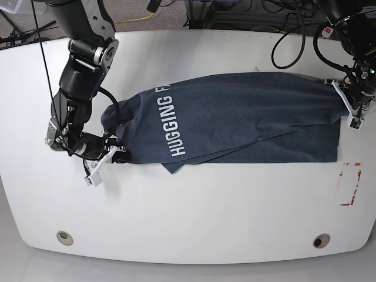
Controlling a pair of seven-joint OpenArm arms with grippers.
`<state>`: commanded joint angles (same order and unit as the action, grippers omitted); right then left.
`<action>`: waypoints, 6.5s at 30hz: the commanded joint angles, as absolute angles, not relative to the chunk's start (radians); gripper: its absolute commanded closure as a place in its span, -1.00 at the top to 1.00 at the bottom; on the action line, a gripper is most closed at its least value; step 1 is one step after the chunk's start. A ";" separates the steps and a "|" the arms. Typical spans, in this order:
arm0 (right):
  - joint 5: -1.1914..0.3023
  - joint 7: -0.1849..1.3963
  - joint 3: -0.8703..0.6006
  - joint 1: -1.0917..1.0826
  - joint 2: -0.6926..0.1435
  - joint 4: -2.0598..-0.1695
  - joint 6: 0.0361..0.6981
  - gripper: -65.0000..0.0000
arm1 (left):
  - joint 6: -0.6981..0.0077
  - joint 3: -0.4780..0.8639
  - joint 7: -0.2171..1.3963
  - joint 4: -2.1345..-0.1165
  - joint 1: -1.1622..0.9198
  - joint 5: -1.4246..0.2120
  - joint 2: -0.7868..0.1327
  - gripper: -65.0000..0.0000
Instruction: Fold the T-shirt properly
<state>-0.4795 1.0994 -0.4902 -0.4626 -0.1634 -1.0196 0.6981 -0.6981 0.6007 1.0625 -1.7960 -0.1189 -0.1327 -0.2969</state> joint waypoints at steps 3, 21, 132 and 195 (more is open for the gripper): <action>-0.484 1.099 -0.490 -0.440 -0.163 -1.021 0.698 -0.19 | -0.698 0.601 1.063 -1.796 -0.119 -0.133 -0.297 -1.00; -0.479 1.162 -0.490 -0.381 -0.165 -1.322 0.698 -1.00 | -0.698 0.599 1.063 -1.816 -0.077 -0.136 -0.260 -1.00; -0.303 1.072 -0.602 0.320 -0.061 -2.025 0.698 -1.00 | -0.698 0.670 1.070 -1.972 -0.355 -0.136 -0.199 -1.00; -0.908 1.328 -0.662 0.246 -0.148 -1.712 0.698 -1.00 | -0.698 0.661 1.006 -1.952 -0.321 -0.128 -0.194 -1.00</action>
<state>-0.9076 1.3280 -0.6621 0.2463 -0.1481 -1.7116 0.6981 -0.6981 0.6605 1.0058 -1.9525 -0.3214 -0.1281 -0.1941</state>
